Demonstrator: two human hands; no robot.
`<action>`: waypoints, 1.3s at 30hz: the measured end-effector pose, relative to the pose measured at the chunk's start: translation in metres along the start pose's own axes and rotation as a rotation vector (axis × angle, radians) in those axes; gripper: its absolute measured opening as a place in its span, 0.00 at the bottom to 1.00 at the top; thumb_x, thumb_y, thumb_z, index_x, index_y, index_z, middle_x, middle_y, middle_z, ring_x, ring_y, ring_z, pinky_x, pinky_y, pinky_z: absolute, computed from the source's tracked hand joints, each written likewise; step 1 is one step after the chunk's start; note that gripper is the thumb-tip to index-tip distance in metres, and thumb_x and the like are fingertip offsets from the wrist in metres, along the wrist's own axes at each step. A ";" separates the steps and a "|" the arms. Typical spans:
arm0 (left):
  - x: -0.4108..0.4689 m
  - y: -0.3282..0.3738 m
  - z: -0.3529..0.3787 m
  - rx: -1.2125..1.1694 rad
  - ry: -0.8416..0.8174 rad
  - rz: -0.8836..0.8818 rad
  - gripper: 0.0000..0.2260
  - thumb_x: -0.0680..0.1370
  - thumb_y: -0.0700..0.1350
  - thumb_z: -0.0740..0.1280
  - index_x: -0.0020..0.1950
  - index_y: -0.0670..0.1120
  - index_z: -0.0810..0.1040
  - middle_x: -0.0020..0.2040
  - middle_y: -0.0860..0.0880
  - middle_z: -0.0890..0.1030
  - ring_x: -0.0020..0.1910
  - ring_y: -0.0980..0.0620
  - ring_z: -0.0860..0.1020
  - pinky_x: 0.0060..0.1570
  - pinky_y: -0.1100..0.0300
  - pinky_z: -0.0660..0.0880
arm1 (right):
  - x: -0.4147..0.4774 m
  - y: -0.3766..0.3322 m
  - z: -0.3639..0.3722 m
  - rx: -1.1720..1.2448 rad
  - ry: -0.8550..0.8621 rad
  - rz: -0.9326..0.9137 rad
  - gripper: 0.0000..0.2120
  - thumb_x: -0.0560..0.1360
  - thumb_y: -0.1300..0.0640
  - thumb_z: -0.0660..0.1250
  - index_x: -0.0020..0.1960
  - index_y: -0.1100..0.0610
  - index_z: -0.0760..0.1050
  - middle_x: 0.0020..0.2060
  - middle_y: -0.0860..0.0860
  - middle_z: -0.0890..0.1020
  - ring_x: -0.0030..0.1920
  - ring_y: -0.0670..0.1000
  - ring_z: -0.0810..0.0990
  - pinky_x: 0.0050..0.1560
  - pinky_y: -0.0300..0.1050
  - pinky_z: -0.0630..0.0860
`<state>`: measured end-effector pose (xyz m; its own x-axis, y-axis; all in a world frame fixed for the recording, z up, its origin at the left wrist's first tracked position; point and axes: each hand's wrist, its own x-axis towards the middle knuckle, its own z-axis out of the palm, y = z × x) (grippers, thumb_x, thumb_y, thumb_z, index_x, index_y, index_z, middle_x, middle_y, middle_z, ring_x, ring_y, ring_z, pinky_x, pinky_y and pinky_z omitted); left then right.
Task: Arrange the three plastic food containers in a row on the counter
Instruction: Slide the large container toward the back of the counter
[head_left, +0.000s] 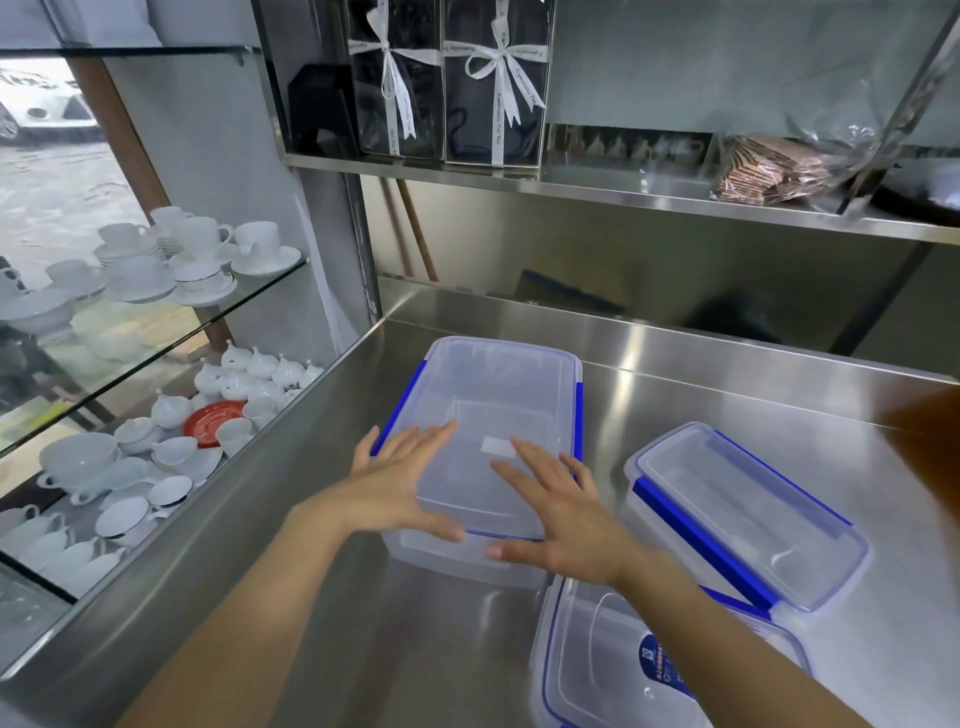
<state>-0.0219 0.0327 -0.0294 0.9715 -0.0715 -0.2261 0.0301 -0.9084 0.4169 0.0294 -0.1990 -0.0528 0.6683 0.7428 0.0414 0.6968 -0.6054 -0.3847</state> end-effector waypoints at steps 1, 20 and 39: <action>0.001 -0.002 -0.002 0.038 -0.057 0.016 0.54 0.55 0.73 0.68 0.70 0.67 0.37 0.77 0.57 0.41 0.71 0.63 0.33 0.70 0.49 0.28 | 0.000 0.000 0.002 -0.076 -0.017 -0.029 0.40 0.65 0.25 0.51 0.72 0.39 0.44 0.76 0.44 0.45 0.75 0.46 0.41 0.70 0.48 0.33; 0.087 0.012 0.005 0.180 0.303 0.053 0.30 0.73 0.57 0.65 0.73 0.52 0.61 0.76 0.50 0.61 0.75 0.53 0.55 0.74 0.52 0.40 | 0.069 0.054 -0.006 -0.211 0.051 0.124 0.33 0.76 0.41 0.52 0.74 0.58 0.48 0.76 0.56 0.52 0.75 0.54 0.48 0.70 0.51 0.35; 0.081 0.074 0.022 0.021 0.622 0.025 0.20 0.75 0.48 0.65 0.66 0.45 0.70 0.65 0.44 0.73 0.65 0.44 0.69 0.64 0.52 0.63 | 0.036 0.076 -0.065 -0.177 0.159 0.280 0.26 0.75 0.41 0.57 0.69 0.50 0.60 0.68 0.52 0.70 0.64 0.56 0.71 0.61 0.51 0.68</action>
<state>0.0534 -0.0494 -0.0361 0.9272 0.1549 0.3410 0.0074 -0.9179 0.3968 0.1232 -0.2370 -0.0201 0.8618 0.4960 0.1058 0.5063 -0.8293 -0.2364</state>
